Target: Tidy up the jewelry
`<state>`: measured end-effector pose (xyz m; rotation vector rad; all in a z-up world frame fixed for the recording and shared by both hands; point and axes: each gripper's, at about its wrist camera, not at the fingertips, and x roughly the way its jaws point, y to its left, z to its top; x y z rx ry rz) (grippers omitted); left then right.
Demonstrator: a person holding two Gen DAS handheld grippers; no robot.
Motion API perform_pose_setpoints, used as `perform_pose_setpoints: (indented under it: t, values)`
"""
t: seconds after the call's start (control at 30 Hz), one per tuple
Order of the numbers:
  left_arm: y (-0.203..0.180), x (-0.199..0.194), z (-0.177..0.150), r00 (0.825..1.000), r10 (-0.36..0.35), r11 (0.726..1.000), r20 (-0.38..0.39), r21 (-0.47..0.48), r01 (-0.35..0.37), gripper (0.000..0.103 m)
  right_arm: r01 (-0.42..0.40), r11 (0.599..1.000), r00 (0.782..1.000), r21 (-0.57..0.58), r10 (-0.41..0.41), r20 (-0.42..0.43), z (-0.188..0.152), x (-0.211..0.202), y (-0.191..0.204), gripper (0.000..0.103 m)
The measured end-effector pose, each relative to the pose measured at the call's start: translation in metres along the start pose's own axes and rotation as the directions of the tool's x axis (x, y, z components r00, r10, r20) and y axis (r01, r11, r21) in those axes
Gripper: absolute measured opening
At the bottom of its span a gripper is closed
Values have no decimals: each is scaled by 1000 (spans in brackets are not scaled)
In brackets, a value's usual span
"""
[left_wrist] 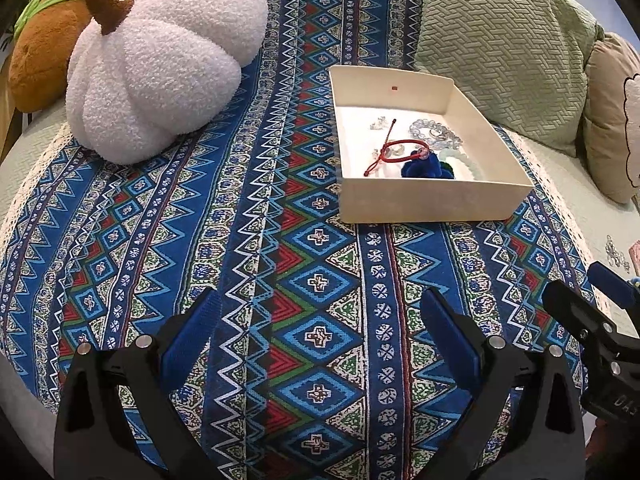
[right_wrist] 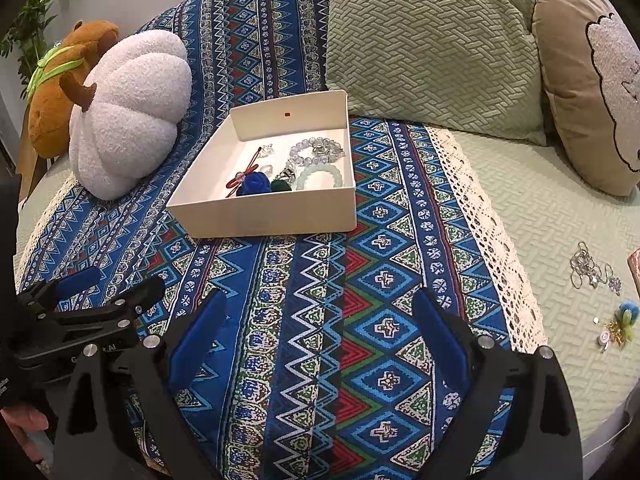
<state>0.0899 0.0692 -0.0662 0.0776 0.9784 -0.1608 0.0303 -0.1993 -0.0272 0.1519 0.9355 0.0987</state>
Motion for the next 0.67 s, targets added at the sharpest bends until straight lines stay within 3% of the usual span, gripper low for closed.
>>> perform_pose_setpoints:
  t: [0.67]
  values:
    - [1, -6, -2, 1000, 21, 1000, 22, -18, -21, 97, 29, 999, 997, 14, -30, 65, -8, -8, -3, 92]
